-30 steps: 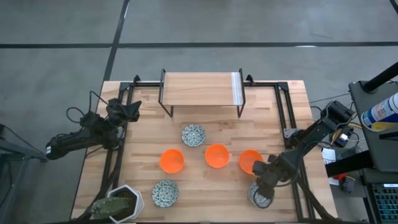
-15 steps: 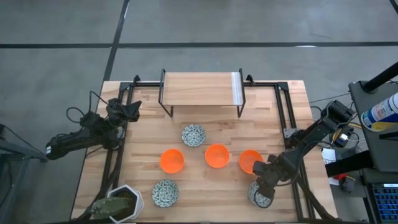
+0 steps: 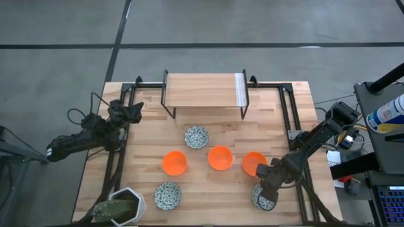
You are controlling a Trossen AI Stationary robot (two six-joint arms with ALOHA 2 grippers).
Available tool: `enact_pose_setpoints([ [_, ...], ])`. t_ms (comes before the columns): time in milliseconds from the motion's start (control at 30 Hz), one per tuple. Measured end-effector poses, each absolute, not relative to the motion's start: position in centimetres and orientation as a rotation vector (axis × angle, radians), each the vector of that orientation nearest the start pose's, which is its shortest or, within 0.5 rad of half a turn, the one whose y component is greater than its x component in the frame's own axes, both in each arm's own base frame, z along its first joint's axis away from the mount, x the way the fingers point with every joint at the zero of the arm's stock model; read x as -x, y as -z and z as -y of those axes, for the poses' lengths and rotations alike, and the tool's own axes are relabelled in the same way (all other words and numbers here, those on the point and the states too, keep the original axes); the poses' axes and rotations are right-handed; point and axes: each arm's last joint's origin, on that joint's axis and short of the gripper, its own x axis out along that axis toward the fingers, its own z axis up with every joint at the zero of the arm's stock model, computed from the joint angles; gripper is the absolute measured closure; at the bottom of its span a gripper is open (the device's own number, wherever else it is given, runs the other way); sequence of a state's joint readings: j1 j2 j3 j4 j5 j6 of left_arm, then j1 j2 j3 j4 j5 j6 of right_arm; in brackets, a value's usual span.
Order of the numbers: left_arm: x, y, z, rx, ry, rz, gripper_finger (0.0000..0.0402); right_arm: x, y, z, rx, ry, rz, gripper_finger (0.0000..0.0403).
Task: Pick & Place Mini bowls
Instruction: Put the bottom right light blue patterned bowl on the shelf
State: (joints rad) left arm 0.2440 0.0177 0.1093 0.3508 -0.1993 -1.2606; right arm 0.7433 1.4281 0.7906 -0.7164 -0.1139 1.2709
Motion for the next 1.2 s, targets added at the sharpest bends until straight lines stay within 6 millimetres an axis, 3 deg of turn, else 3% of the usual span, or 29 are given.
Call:
enact_pose_setpoints([
  [100,-7.8,-23.1,-2.5,1.207,-0.096,0.658,0.0402,-17.1,-17.3,-16.3,-0.62,0.207,-1.519,0.0383],
  [367,-7.8,-23.2,-2.5,1.206,-0.096,0.658,0.0402,-17.2,-18.4,-16.4,-0.678,0.184,-1.537,0.0392],
  [567,-7.8,-23.2,-2.5,1.206,-0.096,0.658,0.0402,-17.7,-21.5,-15.8,-0.828,0.162,-1.453,0.0393],
  [833,-7.8,-23.2,-2.5,1.206,-0.096,0.657,0.0402,-18.8,-25.7,-12.5,-0.978,0.246,-1.326,0.0394],
  [1200,-7.8,-23.1,-2.5,1.208,-0.102,0.649,0.0402,-22.2,-32.0,-4.8,-1.028,0.41,-1.191,0.0394],
])
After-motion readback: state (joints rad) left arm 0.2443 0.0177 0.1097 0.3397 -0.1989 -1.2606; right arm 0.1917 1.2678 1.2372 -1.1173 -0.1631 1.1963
